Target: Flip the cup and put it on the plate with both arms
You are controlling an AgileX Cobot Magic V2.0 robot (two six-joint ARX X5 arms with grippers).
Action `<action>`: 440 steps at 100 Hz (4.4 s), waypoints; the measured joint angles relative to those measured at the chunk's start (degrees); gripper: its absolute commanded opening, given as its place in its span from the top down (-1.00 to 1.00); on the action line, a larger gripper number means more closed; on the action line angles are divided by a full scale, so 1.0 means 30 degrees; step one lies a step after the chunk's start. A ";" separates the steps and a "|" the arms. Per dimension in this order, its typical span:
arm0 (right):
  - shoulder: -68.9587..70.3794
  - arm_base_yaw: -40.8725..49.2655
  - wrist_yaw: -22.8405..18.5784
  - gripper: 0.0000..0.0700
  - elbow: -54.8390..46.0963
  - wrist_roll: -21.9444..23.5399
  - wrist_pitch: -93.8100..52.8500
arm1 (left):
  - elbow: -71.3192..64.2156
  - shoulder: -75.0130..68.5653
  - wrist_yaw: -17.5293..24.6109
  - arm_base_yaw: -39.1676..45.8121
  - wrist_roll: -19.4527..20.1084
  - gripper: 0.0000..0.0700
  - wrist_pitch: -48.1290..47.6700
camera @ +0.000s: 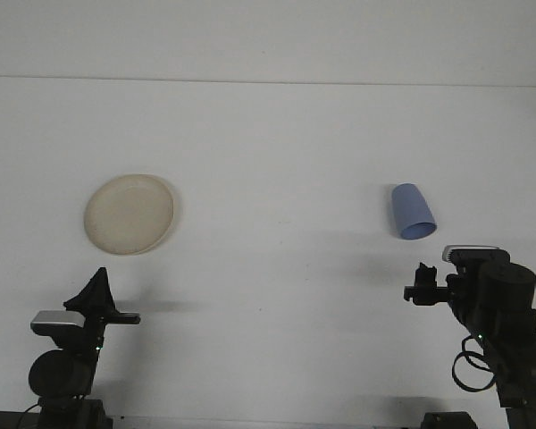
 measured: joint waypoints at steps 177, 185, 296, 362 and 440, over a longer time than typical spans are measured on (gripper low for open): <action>1.3916 -0.4255 -0.2659 -0.30 -0.4036 -0.1836 1.8323 | 0.0000 0.0000 0.0000 0.0000 0.0000 0.96 0.0000; 1.4411 -0.4262 -0.2674 -0.29 -0.4036 -0.1945 1.9307 | 0.0000 0.0000 0.0000 0.0000 0.0000 0.96 0.0000; 0.9041 -0.3708 -0.4379 0.99 -0.4138 -0.1537 1.7639 | 0.0000 0.0000 0.0000 0.0000 0.0000 0.96 0.0000; 0.2186 0.2900 -0.2732 0.99 0.3235 0.1974 -0.1377 | 0.0000 0.0000 0.0000 0.0000 0.0000 0.96 0.0000; 1.5533 1.3704 -0.0918 0.99 1.1446 0.3555 -0.7409 | 0.0000 0.0000 0.0000 0.0000 0.0000 0.96 0.0000</action>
